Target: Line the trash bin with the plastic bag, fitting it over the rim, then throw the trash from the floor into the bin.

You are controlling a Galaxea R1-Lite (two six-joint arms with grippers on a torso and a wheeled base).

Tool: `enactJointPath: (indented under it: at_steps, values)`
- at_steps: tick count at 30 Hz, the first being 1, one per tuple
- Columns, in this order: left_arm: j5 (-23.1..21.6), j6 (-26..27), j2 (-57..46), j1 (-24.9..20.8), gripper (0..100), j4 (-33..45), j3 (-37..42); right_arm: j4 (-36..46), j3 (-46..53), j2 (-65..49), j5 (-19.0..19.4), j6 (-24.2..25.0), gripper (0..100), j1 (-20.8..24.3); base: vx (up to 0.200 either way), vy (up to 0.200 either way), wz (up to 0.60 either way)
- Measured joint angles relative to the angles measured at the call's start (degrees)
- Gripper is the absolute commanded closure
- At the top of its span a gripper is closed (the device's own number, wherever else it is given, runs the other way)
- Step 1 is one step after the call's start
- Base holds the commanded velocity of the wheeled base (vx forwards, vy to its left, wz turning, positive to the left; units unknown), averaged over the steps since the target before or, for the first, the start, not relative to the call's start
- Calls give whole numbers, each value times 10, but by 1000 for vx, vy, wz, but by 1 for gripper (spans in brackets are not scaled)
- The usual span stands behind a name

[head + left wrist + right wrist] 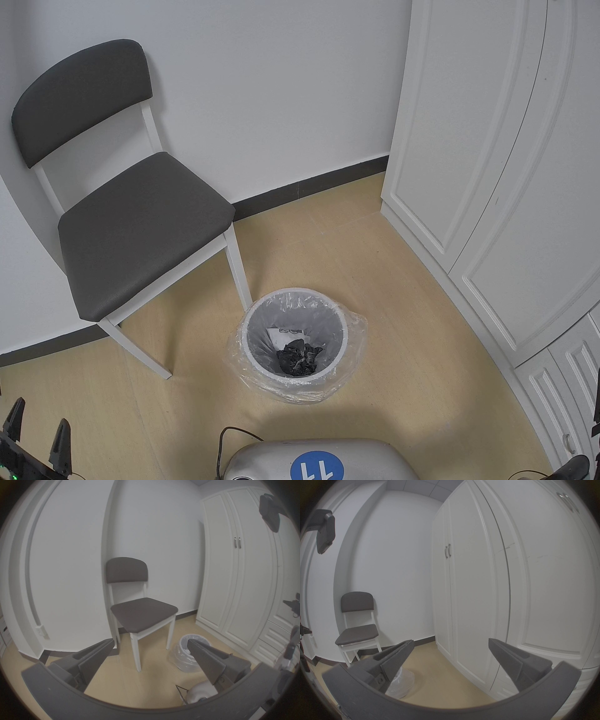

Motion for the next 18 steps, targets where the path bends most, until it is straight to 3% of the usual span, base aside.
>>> enactJointPath:
  at_steps: [11,18]
  values:
    - [-25,23,0,0,0,13,0,127,0,0,0,0,0,0,0,0,0]
    - [-25,25,0,0,0,14,0,134,0,1,27,-28,0,-1,0,0,0]
